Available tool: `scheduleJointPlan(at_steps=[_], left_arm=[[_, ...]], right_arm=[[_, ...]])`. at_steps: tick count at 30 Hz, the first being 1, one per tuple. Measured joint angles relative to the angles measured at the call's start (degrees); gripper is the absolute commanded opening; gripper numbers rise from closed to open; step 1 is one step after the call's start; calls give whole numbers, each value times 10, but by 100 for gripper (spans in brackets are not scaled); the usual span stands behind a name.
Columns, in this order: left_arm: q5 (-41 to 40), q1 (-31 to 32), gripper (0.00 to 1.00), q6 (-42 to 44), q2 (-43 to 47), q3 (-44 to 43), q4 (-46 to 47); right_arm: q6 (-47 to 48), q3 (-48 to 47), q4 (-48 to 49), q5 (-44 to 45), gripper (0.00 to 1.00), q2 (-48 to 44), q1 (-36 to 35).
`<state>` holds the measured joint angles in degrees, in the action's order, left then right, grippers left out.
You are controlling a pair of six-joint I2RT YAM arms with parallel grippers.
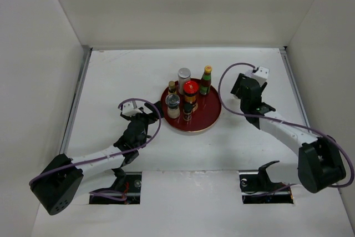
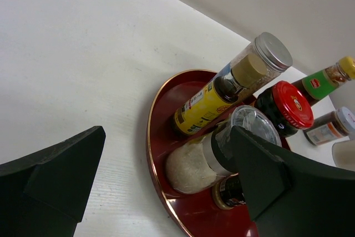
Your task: Organize the condiment bottles
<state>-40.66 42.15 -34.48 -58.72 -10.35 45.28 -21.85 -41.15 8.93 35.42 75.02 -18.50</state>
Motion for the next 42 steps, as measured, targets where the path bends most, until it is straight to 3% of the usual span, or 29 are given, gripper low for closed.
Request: scheduleJointPlan(at_steps=[3, 7, 15, 23, 28, 32, 35, 42], left_arm=[[0, 0, 100, 0, 0, 0, 0], [0, 0, 100, 0, 1, 0, 0], [0, -1, 100, 0, 7, 0, 0], [0, -1, 100, -1, 9, 0, 0], [0, -1, 100, -1, 9, 0, 0], [0, -1, 100, -1, 9, 0, 0], [0, -1, 100, -1, 8, 0, 0], [1, -1, 100, -1, 11, 0, 0]], right_arm=[[0, -7, 2, 2, 58, -26, -69], [0, -28, 6, -10, 59, 8, -138], [3, -83, 16, -33, 62, 144, -178], [10, -91, 31, -35, 97, 174, -178], [12, -82, 28, -36, 100, 106, -177], [3, -48, 31, -40, 100, -6, -148], [-16, -47, 53, -34, 100, -25, -86], [-16, -123, 46, -26, 100, 156, 46]])
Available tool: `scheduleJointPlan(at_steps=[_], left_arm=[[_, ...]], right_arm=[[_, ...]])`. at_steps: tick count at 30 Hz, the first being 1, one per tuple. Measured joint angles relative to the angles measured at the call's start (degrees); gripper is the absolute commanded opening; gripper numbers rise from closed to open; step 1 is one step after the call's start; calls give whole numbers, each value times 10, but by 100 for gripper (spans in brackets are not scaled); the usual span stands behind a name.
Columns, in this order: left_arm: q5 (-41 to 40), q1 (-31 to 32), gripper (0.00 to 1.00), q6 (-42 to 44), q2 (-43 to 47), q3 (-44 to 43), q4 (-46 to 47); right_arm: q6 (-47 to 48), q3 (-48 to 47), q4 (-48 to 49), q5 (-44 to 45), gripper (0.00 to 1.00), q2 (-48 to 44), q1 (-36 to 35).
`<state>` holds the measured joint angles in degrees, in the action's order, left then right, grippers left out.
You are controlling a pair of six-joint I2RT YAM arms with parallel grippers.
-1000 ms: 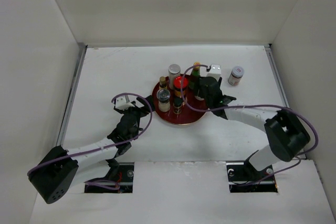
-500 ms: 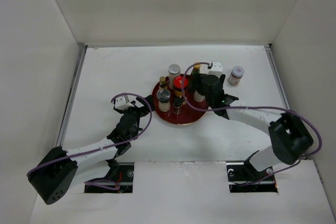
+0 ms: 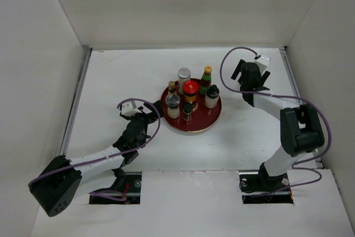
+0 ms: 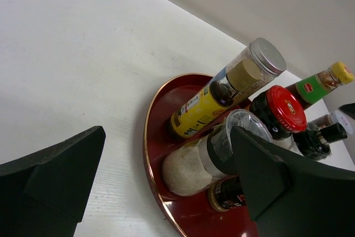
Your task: Organize the condiment bottles
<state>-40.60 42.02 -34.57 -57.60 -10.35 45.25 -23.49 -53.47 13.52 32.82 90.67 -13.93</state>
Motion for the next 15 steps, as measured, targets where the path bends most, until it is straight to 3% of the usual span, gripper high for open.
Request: scheduleJointPlan(at_steps=[4, 13, 15], left_arm=[[1, 0, 100, 0, 0, 0, 0], [3, -5, 100, 0, -23, 0, 0], [4, -8, 100, 0, -27, 0, 0]], right_arm=[[7, -51, -22, -17, 100, 84, 37], [16, -139, -35, -39, 100, 168, 73], [16, -143, -38, -54, 93, 178, 80]])
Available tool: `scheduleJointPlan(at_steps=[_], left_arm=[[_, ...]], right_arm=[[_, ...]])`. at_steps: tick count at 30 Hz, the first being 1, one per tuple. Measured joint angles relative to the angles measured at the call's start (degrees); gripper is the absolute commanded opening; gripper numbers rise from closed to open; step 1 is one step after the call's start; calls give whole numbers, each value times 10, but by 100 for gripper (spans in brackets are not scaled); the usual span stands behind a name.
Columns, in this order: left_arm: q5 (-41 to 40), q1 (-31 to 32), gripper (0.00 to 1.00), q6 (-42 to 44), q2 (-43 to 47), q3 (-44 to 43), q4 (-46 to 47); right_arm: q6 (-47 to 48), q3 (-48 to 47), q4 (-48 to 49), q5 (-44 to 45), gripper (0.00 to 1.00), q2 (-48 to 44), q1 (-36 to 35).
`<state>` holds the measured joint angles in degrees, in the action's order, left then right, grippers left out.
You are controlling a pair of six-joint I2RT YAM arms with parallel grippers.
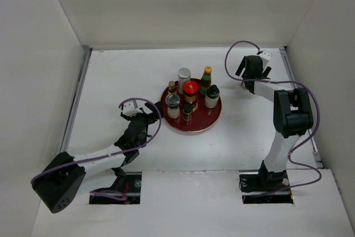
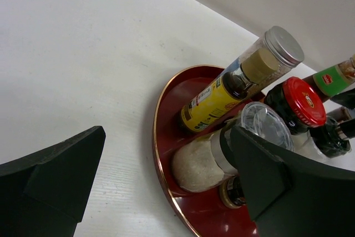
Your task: Organize the condiment bottles
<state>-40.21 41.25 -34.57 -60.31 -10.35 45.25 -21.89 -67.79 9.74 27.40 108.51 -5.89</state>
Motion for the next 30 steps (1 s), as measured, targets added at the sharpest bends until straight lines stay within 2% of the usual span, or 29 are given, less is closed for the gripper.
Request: scheduleJointPlan(at_steps=[2, 4, 7, 11, 15, 20, 22, 26, 30], left_arm=[[0, -1, 100, 0, -1, 0, 0], [0, -3, 100, 0, -1, 0, 0], [0, -3, 100, 0, -1, 0, 0], [1, -3, 100, 0, 2, 0, 0], [2, -3, 100, 0, 12, 0, -1], [1, -4, 100, -2, 30, 0, -11], [1, -8, 100, -4, 38, 0, -16], [-6, -16, 100, -9, 54, 0, -26], [-17, -29, 100, -15, 54, 0, -37]], right_arm=[[-2, 0, -9, -13, 83, 3, 4], [0, 1, -17, -18, 65, 2, 7], [-3, 19, -18, -24, 53, -17, 6], [-7, 94, -30, -15, 51, -96, -8], [-8, 176, -55, 14, 51, -239, -55], [-11, 260, -50, 52, 51, -428, -183], [-19, 284, -55, 59, 51, -477, -240], [-38, 304, -73, 66, 51, -502, -336], [-44, 297, -53, 66, 52, -436, -401]])
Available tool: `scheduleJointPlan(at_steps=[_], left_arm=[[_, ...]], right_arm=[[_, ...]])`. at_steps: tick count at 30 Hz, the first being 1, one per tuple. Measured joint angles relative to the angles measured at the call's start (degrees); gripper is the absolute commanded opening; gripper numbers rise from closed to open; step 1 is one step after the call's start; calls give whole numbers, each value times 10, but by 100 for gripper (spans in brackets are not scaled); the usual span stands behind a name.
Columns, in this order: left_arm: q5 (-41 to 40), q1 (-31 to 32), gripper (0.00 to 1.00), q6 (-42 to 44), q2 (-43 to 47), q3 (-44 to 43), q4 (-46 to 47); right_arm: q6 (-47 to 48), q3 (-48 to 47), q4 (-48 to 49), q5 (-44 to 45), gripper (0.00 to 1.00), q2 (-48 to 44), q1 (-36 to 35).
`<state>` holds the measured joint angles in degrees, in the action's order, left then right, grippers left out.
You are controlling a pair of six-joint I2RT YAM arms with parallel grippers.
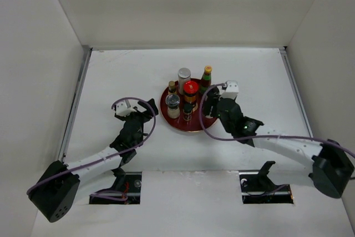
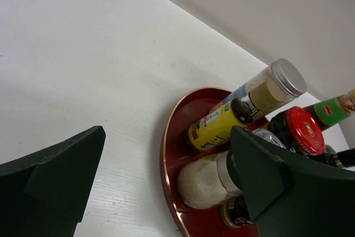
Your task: Organize the condiment bottles
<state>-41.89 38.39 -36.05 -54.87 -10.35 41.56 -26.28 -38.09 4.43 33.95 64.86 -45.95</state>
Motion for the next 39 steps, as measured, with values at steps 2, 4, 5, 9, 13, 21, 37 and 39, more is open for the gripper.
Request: scheduleJointPlan(at_steps=[2, 4, 5, 9, 13, 21, 37, 39], left_arm=[[-2, -6, 100, -2, -1, 0, -4], [-2, -10, 100, -4, -5, 0, -7], [-2, -12, 100, -4, -7, 0, -10], [2, -16, 100, -6, -20, 0, -15], [16, -23, 100, -7, -35, 0, -18], [29, -32, 100, -13, -25, -24, -83], [71, -76, 100, -56, -10, -130, -332], [77, -76, 100, -60, -3, -129, -333]], right_arm=[[2, -10, 16, -2, 52, 52, -15], [6, -18, 36, -5, 53, 104, -22], [7, -22, 44, -7, 54, 128, -23], [17, -31, 76, -8, 64, 200, -23], [22, -36, 99, -5, 86, 228, -23], [25, -17, 112, 4, 100, 84, -28], [-172, 202, 123, -43, 100, -125, 331], [-194, 212, 127, -62, 100, -120, 344]])
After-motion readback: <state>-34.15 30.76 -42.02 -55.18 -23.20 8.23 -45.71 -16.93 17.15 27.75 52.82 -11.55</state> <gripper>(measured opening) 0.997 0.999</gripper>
